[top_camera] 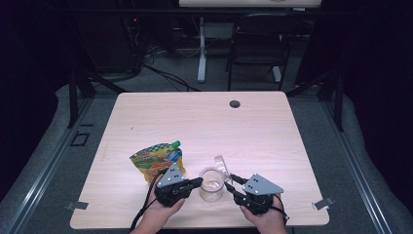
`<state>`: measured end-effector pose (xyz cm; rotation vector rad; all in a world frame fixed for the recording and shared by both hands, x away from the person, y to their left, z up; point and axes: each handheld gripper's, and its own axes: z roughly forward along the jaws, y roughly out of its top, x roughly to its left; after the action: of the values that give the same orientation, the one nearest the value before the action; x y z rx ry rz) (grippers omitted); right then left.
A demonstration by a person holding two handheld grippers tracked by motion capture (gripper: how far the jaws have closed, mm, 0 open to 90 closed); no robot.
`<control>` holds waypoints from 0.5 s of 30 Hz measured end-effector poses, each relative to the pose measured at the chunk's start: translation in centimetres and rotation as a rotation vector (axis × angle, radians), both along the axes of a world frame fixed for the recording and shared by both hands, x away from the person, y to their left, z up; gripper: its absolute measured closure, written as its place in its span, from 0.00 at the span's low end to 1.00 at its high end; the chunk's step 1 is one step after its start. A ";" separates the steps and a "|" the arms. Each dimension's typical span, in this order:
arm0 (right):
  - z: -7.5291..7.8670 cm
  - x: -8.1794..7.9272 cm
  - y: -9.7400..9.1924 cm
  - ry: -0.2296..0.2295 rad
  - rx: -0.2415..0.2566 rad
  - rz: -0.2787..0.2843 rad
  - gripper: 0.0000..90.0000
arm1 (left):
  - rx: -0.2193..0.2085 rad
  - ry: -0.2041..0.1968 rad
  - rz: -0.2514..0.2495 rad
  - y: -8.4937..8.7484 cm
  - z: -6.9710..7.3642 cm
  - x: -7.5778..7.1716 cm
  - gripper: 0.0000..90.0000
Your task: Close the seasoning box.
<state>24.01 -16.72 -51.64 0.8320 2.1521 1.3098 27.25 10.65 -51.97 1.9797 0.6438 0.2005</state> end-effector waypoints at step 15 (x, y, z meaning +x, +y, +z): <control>-0.4 0.7 -0.8 0.051 0.031 -0.045 0.77 | 0.002 -0.001 -0.002 0.0 0.0 0.0 1.00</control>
<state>24.67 -17.54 -52.02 0.9310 2.1444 1.3158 27.26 10.66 -51.97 1.9814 0.6411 0.2012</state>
